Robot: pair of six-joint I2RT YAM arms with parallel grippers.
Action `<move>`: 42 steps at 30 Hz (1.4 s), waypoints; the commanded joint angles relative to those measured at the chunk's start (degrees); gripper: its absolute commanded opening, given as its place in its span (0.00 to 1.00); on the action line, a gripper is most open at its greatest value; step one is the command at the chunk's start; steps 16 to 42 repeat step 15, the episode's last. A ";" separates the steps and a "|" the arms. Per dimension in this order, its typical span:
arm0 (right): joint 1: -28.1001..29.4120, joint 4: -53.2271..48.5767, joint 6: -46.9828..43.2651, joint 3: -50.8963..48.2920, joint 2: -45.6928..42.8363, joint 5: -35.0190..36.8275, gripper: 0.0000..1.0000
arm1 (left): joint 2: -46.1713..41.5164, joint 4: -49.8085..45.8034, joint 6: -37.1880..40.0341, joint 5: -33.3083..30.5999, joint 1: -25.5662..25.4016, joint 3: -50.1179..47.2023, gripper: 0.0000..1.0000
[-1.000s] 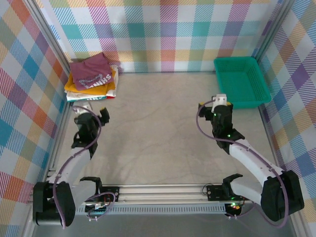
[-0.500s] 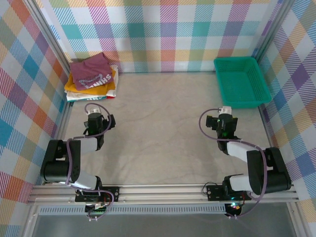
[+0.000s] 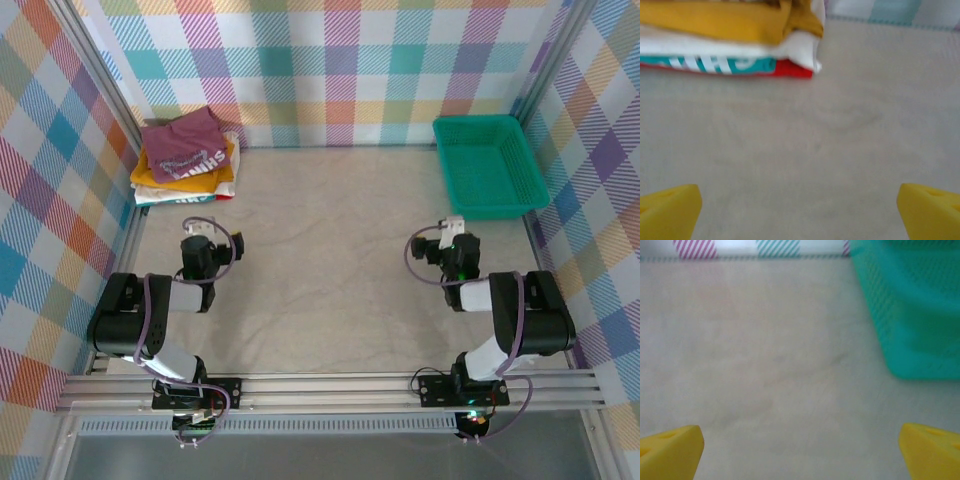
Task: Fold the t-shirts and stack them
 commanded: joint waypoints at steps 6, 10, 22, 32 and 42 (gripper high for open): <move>-1.30 -2.64 1.31 1.98 -0.18 -5.44 1.00 | 0.28 -2.40 0.82 -1.74 -0.63 0.51 1.00; -1.33 -3.28 1.47 2.32 -0.08 -5.68 1.00 | 0.32 -2.52 0.80 -1.74 -0.67 0.57 1.00; -1.40 -2.91 1.39 2.15 -0.09 -5.61 1.00 | 0.33 -2.59 0.81 -1.70 -0.67 0.61 1.00; -1.40 -2.91 1.39 2.15 -0.09 -5.61 1.00 | 0.33 -2.59 0.81 -1.70 -0.67 0.61 1.00; -1.40 -2.91 1.39 2.15 -0.09 -5.61 1.00 | 0.33 -2.59 0.81 -1.70 -0.67 0.61 1.00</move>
